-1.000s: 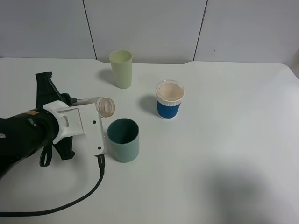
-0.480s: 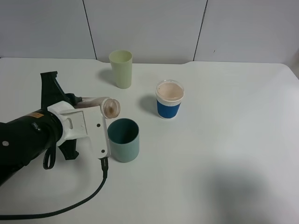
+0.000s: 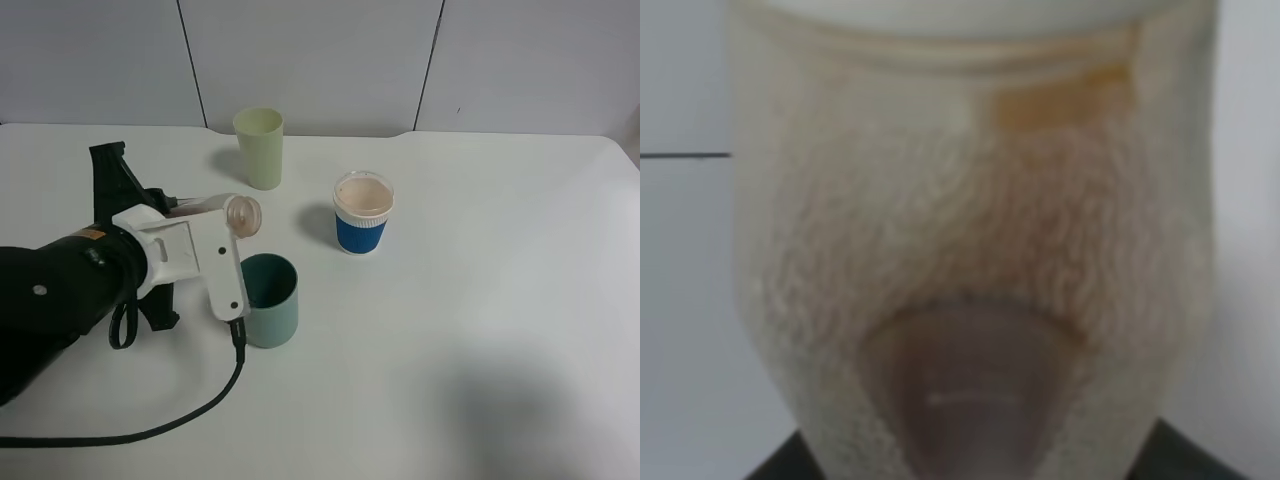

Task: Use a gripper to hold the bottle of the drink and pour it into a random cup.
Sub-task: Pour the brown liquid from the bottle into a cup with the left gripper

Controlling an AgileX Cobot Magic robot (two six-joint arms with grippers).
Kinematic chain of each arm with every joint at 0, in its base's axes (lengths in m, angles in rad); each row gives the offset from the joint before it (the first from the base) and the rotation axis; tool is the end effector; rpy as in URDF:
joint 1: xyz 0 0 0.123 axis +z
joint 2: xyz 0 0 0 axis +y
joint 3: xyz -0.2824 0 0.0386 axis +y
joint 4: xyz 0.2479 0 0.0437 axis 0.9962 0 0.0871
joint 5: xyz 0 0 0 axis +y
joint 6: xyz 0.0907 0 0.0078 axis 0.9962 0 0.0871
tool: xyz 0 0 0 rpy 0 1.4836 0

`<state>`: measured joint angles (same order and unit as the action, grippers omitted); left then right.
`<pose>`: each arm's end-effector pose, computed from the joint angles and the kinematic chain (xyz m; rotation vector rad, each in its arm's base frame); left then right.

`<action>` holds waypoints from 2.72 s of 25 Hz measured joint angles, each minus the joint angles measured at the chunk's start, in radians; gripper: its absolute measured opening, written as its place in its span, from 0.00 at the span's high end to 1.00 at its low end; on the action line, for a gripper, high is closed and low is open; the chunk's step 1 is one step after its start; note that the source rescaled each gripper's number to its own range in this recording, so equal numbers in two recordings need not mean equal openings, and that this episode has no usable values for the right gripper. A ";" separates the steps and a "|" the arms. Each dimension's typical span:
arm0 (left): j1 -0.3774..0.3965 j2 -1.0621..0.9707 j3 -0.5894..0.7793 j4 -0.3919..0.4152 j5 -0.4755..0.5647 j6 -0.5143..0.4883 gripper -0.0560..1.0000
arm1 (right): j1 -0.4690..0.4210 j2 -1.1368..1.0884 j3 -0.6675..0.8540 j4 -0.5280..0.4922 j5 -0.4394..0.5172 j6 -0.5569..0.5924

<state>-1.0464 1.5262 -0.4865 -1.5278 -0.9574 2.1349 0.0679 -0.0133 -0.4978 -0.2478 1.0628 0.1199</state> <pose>0.1756 -0.1552 0.1743 1.3366 1.7170 0.9329 -0.0067 -0.0200 0.2783 0.0657 2.0141 -0.1767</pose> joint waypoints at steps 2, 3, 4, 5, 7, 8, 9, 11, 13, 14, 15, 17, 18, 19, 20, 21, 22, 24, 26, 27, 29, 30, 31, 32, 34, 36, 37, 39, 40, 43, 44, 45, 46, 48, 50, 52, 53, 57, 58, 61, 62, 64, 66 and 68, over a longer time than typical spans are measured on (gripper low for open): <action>0.000 0.017 -0.007 -0.002 -0.003 0.001 0.95 | 0.000 0.000 0.000 0.000 0.000 0.000; 0.000 0.025 -0.007 -0.002 -0.004 0.002 0.95 | 0.000 0.000 0.000 0.000 0.000 0.000; 0.000 0.028 -0.007 -0.002 -0.003 0.002 0.95 | 0.000 0.000 0.000 0.000 0.000 0.000; 0.000 0.028 -0.007 -0.002 -0.003 0.002 0.95 | 0.000 0.000 0.000 0.000 0.000 0.000; 0.000 0.028 -0.007 0.001 -0.005 0.002 0.95 | 0.000 0.000 0.000 0.000 0.000 0.000; 0.000 0.028 -0.007 0.011 -0.006 0.002 0.95 | 0.000 0.000 0.000 0.000 0.000 0.000; 0.000 0.028 -0.003 0.022 -0.006 0.002 0.95 | 0.000 0.000 0.000 0.000 0.000 0.000; 0.000 0.028 0.015 0.052 -0.008 0.002 0.95 | 0.000 0.000 0.000 0.000 0.000 0.000; 0.000 0.028 0.030 0.071 -0.008 0.002 0.95 | 0.000 0.000 0.000 0.000 0.000 0.000; 0.000 0.028 0.032 0.077 -0.008 0.002 0.95 | 0.000 0.000 0.000 0.000 0.000 0.000; 0.000 0.028 0.035 0.089 -0.008 0.002 0.95 | 0.000 0.000 0.000 0.000 0.000 0.000; 0.000 0.028 0.036 0.116 -0.008 0.002 0.95 | 0.000 0.000 0.000 0.000 0.000 0.000; 0.000 0.028 0.036 0.129 -0.008 0.002 0.95 | 0.000 0.000 0.000 0.000 0.000 0.000; 0.000 0.029 0.036 0.144 -0.008 0.002 0.95 | 0.000 0.000 0.000 0.000 0.000 0.000; 0.000 0.030 0.036 0.156 -0.008 0.002 0.95 | 0.000 0.000 0.000 0.000 0.000 0.000; 0.000 0.032 0.036 0.163 -0.008 0.002 0.95 | 0.000 0.000 0.000 0.000 0.000 0.000; 0.000 0.034 0.036 0.166 -0.008 0.002 0.95 | 0.000 0.000 0.000 0.000 0.000 0.000; 0.000 0.035 0.040 0.180 -0.008 0.002 0.95 | 0.000 0.000 0.000 0.000 0.000 0.000; 0.000 0.035 0.056 0.203 -0.008 0.002 0.95 | 0.000 0.000 0.000 0.000 0.000 0.000; 0.000 0.035 0.064 0.212 -0.008 0.002 0.95 | 0.000 0.000 0.000 0.000 0.000 0.000; 0.000 0.035 0.073 0.220 -0.008 0.002 0.95 | 0.000 0.000 0.000 0.000 0.000 0.000; 0.000 0.035 0.074 0.220 -0.008 0.002 0.95 | 0.000 0.000 0.000 0.000 0.000 0.000; 0.000 0.035 0.075 0.221 -0.008 0.002 0.95 | 0.000 0.000 0.000 0.000 0.000 0.000; 0.000 0.035 0.075 0.222 -0.008 0.002 0.95 | 0.000 0.000 0.000 0.000 0.000 0.000; 0.000 0.035 0.075 0.223 -0.008 0.002 0.95 | 0.000 0.000 0.000 0.000 0.000 0.000; 0.000 0.035 0.075 0.223 -0.009 0.002 0.95 | 0.000 0.000 0.000 0.000 0.000 0.000; 0.000 0.035 0.075 0.223 -0.010 0.002 0.95 | 0.000 0.000 0.000 0.000 0.000 0.000; 0.000 0.035 0.075 0.223 -0.015 0.002 0.95 | 0.000 0.000 0.000 0.000 0.000 0.000; 0.000 0.035 0.075 0.223 -0.018 0.002 0.95 | 0.000 0.000 0.000 0.000 0.000 0.000; 0.000 0.035 0.075 0.225 -0.022 0.002 0.95 | 0.000 0.000 0.000 0.000 0.000 0.000; 0.000 0.035 0.075 0.228 -0.023 0.002 0.95 | 0.000 0.000 0.000 0.000 0.000 0.000; 0.000 0.035 0.075 0.233 -0.023 0.002 0.95 | 0.000 0.000 0.000 0.000 0.000 0.000; 0.000 0.035 0.075 0.240 -0.023 0.002 0.95 | 0.000 0.000 0.000 0.000 0.000 0.000; 0.000 0.035 0.075 0.252 -0.023 0.002 0.95 | 0.000 0.000 0.000 0.000 0.000 0.000; 0.000 0.035 0.075 0.263 -0.024 0.002 0.95 | 0.000 0.000 0.000 0.000 0.000 0.000; 0.000 0.035 0.075 0.270 -0.031 0.002 0.95 | 0.000 0.000 0.000 0.000 0.000 0.000; 0.000 0.035 0.075 0.275 -0.034 0.002 0.95 | 0.000 0.000 0.000 0.000 0.000 0.000; 0.000 0.035 0.075 0.282 -0.046 0.002 0.95 | 0.000 0.000 0.000 0.000 0.000 0.000; 0.000 0.035 0.075 0.284 -0.049 0.002 0.95 | 0.000 0.000 0.000 0.000 0.000 0.000; 0.000 0.035 0.075 0.286 -0.053 0.007 0.95 | 0.000 0.000 0.000 0.000 0.000 0.000; 0.000 0.035 0.075 0.286 -0.054 0.014 0.95 | 0.000 0.000 0.000 0.000 0.000 0.000; 0.000 0.035 0.075 0.288 -0.054 0.031 0.95 | 0.000 0.000 0.000 0.000 0.000 0.000; 0.000 0.035 0.075 0.288 -0.054 0.047 0.95 | 0.000 0.000 0.000 0.000 0.000 0.000; 0.000 0.035 0.075 0.288 -0.054 0.054 0.95 | 0.000 0.000 0.000 0.000 0.000 0.000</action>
<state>-1.0464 1.5611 -0.4116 -1.2398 -1.0118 2.1887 0.0679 -0.0133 -0.4978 -0.2478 1.0628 0.1199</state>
